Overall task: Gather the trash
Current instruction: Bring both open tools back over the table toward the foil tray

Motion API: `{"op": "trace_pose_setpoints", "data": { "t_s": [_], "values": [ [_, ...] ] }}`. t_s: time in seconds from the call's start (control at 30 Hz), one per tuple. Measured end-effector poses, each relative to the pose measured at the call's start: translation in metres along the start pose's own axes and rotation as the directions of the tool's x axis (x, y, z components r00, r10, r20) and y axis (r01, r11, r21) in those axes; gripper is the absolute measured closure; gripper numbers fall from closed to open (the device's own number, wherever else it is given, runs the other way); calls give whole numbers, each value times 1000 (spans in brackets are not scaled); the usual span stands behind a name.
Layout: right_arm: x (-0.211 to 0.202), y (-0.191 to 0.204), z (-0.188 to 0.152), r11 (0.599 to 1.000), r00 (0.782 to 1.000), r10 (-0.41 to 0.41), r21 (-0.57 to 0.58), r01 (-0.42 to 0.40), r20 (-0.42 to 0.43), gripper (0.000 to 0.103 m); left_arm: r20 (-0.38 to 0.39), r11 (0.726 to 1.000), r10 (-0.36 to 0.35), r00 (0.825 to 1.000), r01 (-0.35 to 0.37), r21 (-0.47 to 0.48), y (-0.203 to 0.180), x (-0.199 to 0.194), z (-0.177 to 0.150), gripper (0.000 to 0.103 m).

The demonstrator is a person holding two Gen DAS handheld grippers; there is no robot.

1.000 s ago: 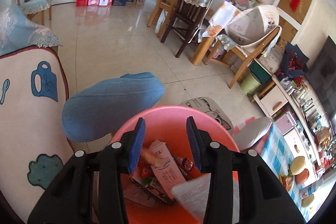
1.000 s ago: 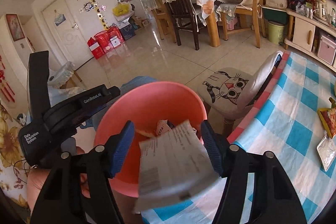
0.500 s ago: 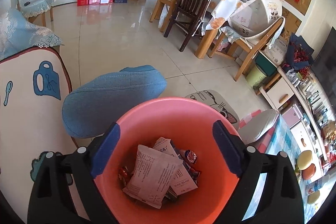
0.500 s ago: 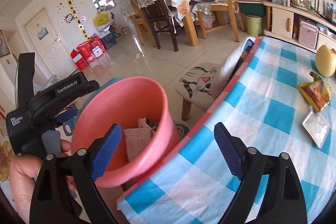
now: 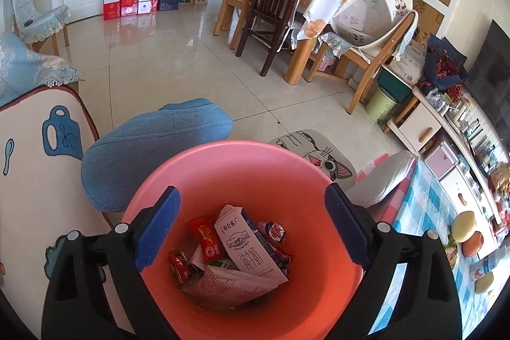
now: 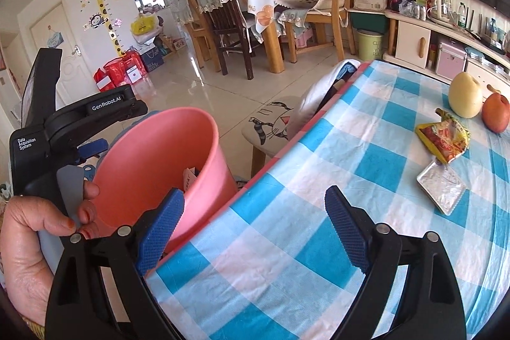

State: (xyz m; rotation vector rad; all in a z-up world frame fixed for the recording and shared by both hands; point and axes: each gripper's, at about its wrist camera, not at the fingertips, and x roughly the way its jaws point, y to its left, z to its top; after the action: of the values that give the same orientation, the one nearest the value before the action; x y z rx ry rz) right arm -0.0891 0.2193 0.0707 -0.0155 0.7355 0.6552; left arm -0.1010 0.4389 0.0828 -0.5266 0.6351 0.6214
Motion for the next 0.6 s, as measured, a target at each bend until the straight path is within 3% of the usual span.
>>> {"op": "trace_pose_setpoints", "data": {
  "t_s": [0.3, 0.6],
  "values": [
    [-16, -20, -13, 999, 999, -40, -5, 40, 16, 14, -3, 996, -13, 1000, 13, 86, -27, -1, -7, 10],
    [-30, -43, -30, 996, 996, -84, 6, 83, 37, 14, 9, 984, -74, 997, 72, 162, -56, -9, -17, 10]
  ]
}}
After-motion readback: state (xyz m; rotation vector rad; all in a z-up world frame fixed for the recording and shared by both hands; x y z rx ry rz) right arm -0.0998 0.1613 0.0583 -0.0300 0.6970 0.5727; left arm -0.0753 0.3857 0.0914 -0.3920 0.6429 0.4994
